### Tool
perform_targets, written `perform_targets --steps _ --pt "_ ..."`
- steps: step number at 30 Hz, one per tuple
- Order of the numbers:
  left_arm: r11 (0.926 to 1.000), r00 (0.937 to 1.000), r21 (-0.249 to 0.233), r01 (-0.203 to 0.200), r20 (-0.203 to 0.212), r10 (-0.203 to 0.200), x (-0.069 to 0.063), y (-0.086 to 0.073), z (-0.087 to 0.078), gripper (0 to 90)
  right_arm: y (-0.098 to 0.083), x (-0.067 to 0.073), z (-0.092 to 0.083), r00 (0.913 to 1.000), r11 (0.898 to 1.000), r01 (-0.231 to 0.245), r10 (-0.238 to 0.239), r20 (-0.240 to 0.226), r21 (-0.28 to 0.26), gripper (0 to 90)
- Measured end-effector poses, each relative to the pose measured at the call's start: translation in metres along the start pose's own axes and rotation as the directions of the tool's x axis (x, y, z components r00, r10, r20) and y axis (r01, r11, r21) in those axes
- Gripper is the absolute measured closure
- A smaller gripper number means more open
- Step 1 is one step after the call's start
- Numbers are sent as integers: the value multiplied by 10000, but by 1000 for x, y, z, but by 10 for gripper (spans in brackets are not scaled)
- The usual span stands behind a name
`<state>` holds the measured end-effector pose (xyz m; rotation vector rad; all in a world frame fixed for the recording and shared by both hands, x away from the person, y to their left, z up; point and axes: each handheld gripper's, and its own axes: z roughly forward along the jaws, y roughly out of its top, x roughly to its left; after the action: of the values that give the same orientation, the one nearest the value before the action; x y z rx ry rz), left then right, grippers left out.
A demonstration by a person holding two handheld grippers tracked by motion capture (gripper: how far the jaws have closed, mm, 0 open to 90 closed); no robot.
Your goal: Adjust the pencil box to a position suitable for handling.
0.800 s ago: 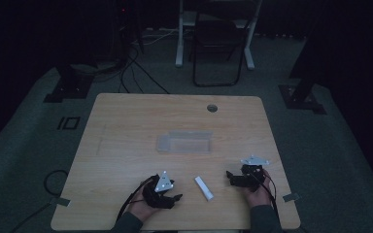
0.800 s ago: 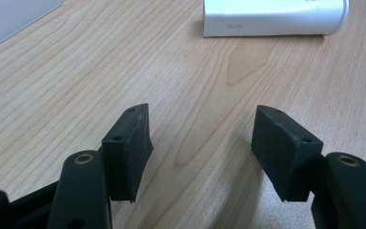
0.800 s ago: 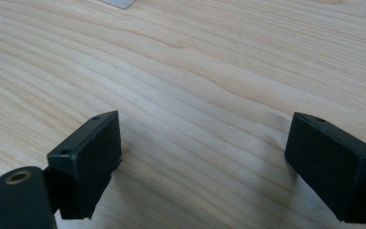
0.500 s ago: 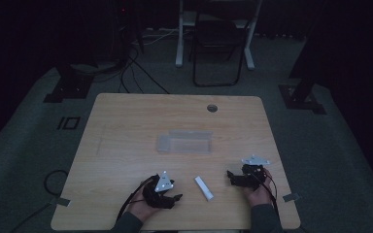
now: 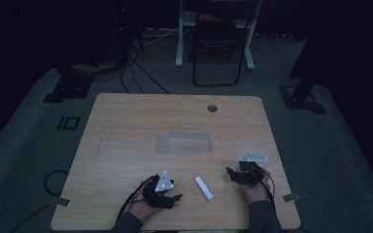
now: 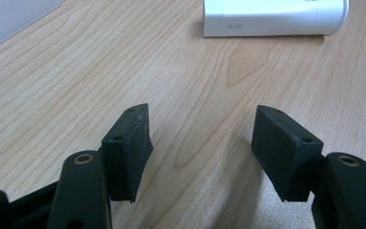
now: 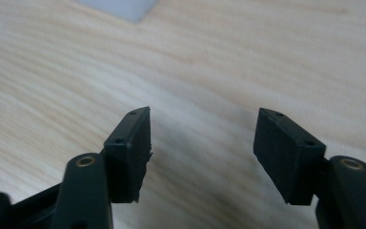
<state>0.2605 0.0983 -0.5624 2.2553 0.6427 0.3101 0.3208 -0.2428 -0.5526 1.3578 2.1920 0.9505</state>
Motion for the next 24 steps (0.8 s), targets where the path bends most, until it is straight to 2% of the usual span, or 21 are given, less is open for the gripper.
perform_targets --steps 2,16,20,24 --pt "10000 10000 0 -1 0 1 0 0 0 385 8 2 0 10000 9997 21 -20 36 -231 403" --pt "10000 10000 5 -8 0 8 0 0 0 385 43 12 9 10000 9968 -51 51 -4 -803 482" --pt "10000 10000 2 -6 0 6 0 0 0 385 54 14 11 10000 9963 -4 4 -1 -860 494" --pt "10000 10000 4 -6 1 6 0 0 0 385 63 14 19 9997 9965 -170 155 -186 -822 513"
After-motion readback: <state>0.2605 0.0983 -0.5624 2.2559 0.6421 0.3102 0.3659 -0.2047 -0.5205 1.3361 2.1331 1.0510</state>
